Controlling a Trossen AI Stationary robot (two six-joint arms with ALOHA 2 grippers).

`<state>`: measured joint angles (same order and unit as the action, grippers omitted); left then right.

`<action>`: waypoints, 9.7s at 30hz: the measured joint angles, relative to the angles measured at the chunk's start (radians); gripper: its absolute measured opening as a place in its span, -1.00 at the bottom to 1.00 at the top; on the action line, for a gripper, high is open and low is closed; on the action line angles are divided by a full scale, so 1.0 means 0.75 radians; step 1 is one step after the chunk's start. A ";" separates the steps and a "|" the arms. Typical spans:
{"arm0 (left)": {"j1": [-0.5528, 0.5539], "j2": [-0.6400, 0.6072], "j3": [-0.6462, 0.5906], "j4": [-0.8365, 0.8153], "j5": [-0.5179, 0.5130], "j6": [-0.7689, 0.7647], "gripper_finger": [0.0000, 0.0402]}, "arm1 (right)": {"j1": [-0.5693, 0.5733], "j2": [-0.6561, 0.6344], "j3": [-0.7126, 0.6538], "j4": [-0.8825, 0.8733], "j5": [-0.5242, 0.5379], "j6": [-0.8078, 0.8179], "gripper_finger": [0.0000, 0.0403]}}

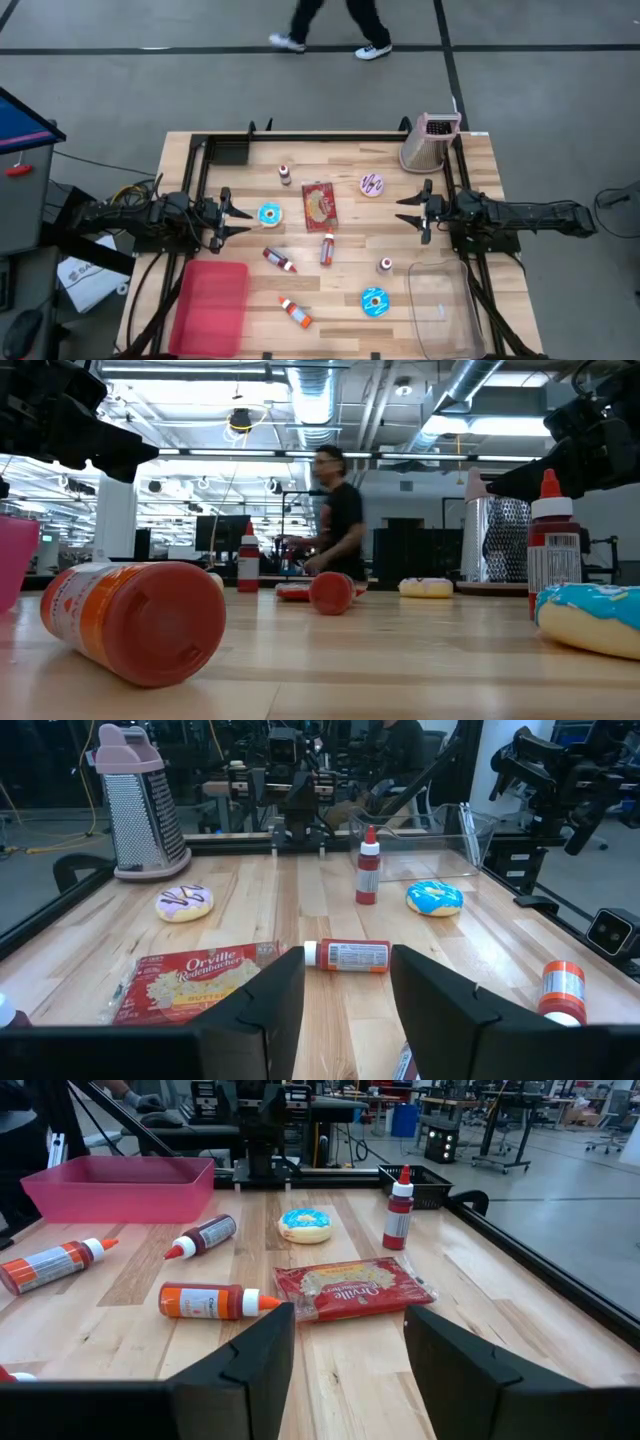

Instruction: Pick & Place Food Item

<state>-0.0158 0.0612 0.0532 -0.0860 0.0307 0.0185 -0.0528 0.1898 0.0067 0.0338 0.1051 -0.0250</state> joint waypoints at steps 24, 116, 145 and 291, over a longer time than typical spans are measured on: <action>0.000 0.000 0.000 0.000 0.000 0.000 -0.28 | 0.000 0.000 0.000 0.000 0.000 0.000 -0.09; -0.436 1.166 1.264 -1.342 -0.211 -1.015 0.14 | 0.009 0.192 1.317 -0.933 0.336 0.941 0.00; -0.151 1.555 1.145 -0.852 -0.147 -0.074 0.37 | 0.009 0.191 1.318 -0.746 0.313 0.823 0.00; 1.337 1.561 1.188 -0.842 -0.353 -0.421 -0.46 | 0.009 0.299 1.318 -0.671 0.326 0.907 -0.11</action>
<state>0.9868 1.2318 0.9441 -0.7177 -0.2339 -0.2974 -0.0463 0.4137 0.9951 -0.4698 0.3496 0.6554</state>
